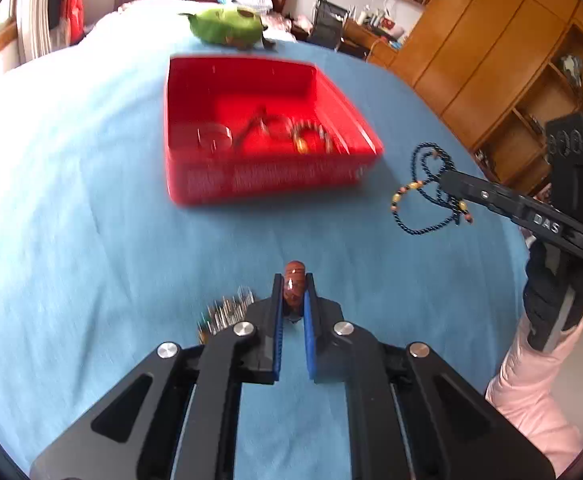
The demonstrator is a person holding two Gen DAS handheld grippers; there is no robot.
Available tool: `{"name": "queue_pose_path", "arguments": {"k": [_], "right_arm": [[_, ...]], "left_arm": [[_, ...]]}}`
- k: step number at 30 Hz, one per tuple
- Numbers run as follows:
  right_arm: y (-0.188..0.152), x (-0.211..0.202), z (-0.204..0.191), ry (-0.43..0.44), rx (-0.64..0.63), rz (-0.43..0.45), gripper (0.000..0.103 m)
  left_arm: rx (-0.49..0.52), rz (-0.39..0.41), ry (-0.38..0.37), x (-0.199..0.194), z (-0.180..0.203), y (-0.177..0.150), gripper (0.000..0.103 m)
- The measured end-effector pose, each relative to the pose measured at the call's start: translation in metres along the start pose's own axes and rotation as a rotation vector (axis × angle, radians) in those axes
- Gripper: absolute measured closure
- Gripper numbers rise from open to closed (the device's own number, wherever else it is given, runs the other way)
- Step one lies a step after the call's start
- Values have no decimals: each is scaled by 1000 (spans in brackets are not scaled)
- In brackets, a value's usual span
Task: Organize jewelry
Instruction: 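Carry the red ring and black bead necklace over the red tin with both tools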
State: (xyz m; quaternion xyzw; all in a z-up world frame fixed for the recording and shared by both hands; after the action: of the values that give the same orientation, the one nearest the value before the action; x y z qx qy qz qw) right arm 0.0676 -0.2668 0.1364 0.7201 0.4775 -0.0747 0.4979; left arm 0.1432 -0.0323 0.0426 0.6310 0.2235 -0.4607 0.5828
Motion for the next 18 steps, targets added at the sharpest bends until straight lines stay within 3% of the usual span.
{"name": "queue_pose_path", "arguments": {"k": [8, 18], "right_arm": [[61, 27, 14, -68, 6, 74, 93], [87, 101, 55, -116, 49, -5, 93]], "left_arm": [[-80, 48, 30, 24, -17, 74, 96], [-111, 4, 40, 87, -26, 121, 96]]}}
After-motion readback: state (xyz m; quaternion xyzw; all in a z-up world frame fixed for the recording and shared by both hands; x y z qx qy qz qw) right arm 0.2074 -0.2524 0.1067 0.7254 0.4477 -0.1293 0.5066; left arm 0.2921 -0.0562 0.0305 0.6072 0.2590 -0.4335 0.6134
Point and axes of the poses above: each gripper's, at about its wrist camera, not at the fingertips, and x roughly the way its jaws point, z to its right, y to its top, the point moved 1 cm from there along x, roughly the way its jaws point, and after that the axes turned 14 degrees about y, right-handed, at the moved point
